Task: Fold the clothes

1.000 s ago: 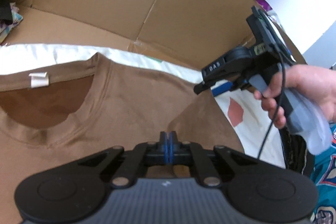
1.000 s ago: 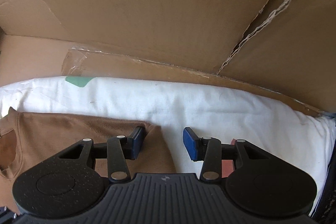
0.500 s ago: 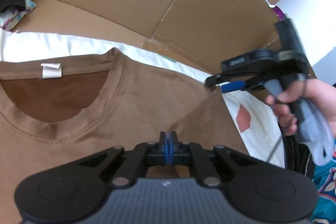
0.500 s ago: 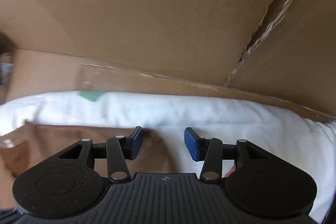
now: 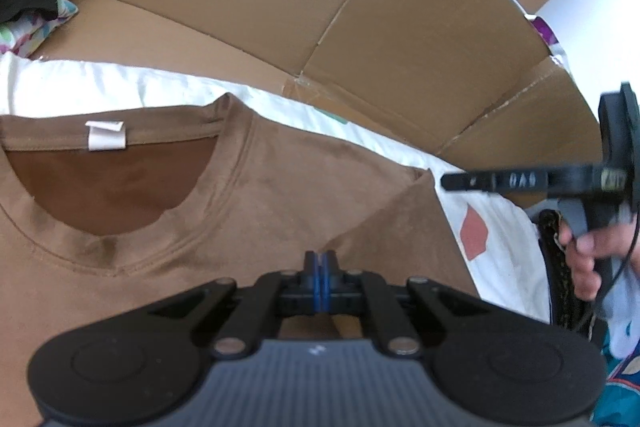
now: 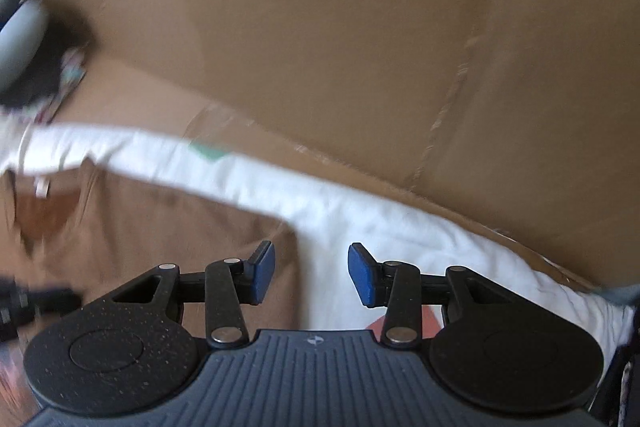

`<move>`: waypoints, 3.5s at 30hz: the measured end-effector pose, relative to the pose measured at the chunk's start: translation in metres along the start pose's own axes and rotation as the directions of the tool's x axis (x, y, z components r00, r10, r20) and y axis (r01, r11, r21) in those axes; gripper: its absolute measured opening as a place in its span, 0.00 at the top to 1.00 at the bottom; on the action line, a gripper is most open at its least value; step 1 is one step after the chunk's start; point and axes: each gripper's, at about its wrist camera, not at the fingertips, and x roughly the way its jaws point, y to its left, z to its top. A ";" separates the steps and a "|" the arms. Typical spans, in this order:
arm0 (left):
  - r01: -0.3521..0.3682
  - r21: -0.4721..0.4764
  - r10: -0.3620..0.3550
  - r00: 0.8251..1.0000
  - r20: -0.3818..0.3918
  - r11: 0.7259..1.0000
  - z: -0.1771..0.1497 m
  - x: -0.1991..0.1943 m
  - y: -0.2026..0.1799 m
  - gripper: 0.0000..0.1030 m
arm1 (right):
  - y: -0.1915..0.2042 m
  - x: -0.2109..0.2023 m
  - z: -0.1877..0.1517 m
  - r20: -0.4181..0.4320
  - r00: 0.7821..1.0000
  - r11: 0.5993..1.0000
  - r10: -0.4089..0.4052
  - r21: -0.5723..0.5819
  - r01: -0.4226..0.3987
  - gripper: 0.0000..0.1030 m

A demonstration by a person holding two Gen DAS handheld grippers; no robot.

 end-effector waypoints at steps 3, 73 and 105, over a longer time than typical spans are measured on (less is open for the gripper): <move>-0.001 -0.002 0.001 1.000 0.004 1.000 -0.001 -0.001 0.001 0.98 | 0.014 0.005 -0.011 -0.006 0.999 0.993 -0.040 -0.111 0.039 0.58; -0.124 -0.355 0.099 0.991 -0.088 0.927 -0.119 -0.011 -0.086 0.61 | -0.018 -0.096 -0.188 0.120 0.980 0.986 0.158 0.027 -0.162 0.52; -0.245 -0.153 0.219 0.961 -0.168 0.958 -0.102 -0.014 -0.095 0.86 | -0.024 -0.071 -0.204 0.050 0.989 0.990 0.141 0.015 -0.142 0.52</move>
